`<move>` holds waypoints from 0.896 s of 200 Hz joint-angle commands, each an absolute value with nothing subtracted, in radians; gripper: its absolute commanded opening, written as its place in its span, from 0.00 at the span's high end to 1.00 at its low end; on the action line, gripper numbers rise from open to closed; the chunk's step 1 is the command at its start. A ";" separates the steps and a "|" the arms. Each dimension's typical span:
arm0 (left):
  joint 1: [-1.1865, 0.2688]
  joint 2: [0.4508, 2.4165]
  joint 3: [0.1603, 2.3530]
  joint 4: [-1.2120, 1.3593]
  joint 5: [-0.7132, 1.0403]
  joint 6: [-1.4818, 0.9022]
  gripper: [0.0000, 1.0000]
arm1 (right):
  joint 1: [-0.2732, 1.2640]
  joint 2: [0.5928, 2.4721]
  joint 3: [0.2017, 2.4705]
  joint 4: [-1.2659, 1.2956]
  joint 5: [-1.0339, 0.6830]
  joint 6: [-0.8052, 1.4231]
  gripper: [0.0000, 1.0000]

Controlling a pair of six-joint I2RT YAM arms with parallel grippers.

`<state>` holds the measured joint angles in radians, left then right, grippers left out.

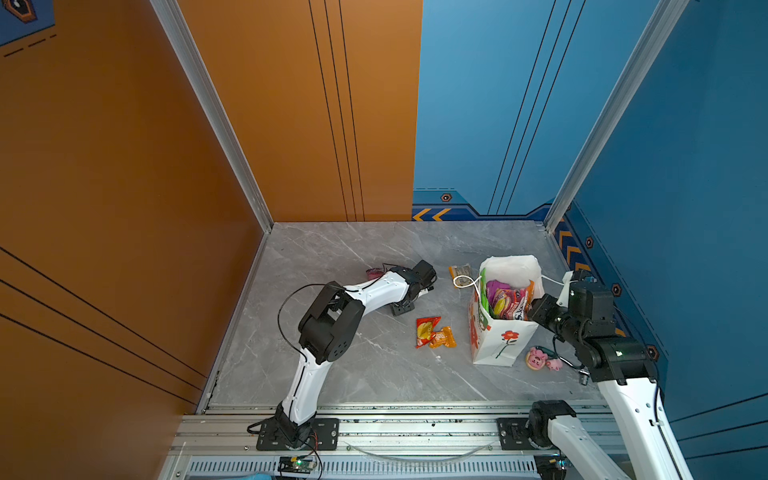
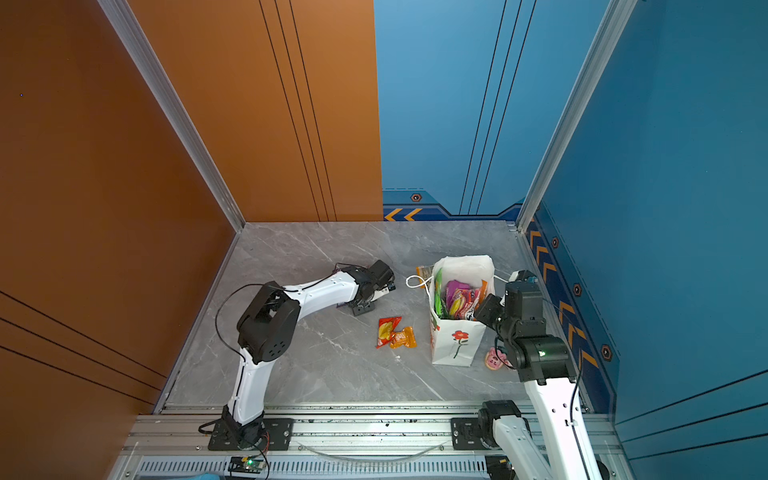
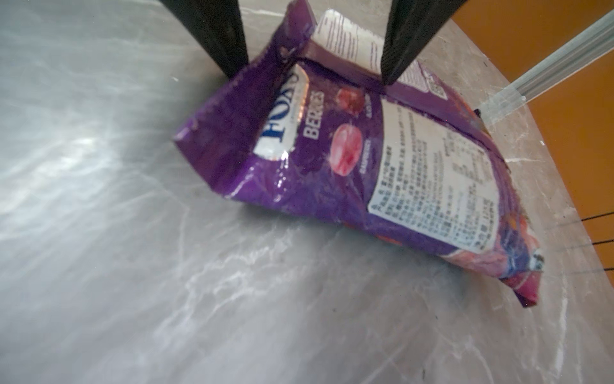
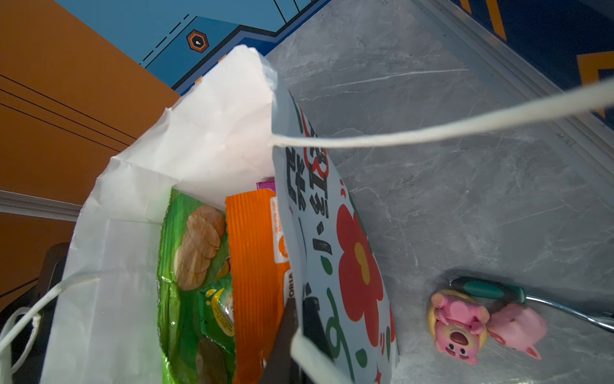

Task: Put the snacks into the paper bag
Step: 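Lower the left gripper and grasp the purple Fox's Berries bag, then lift the purple bag with the left gripper and carry it toward the white bag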

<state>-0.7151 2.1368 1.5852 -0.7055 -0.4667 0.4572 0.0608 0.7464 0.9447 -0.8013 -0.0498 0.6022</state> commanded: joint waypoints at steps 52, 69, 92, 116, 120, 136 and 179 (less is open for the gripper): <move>-0.650 2.163 1.597 -0.725 -0.367 0.343 0.84 | 0.064 0.776 0.934 -0.762 -0.081 0.612 0.94; -0.646 2.143 1.584 -0.712 -0.348 0.324 0.91 | 0.064 0.777 0.936 -0.762 -0.081 0.611 0.94; -0.636 2.111 1.561 -0.682 -0.322 0.285 0.97 | 0.064 0.776 0.936 -0.764 -0.082 0.611 0.94; -0.624 2.067 1.526 -0.632 -0.315 0.208 1.00 | 0.064 0.773 0.934 -0.763 -0.082 0.611 0.94; -0.621 2.058 1.518 -0.620 -0.314 0.196 1.00 | 0.064 0.772 0.934 -0.764 -0.083 0.611 0.94; -0.608 2.006 1.473 -0.575 -0.289 0.138 1.00 | 0.064 0.769 0.931 -0.765 -0.080 0.610 0.94; -0.592 1.875 1.377 -0.513 -0.238 0.020 1.00 | 0.064 0.764 0.926 -0.767 -0.080 0.611 0.94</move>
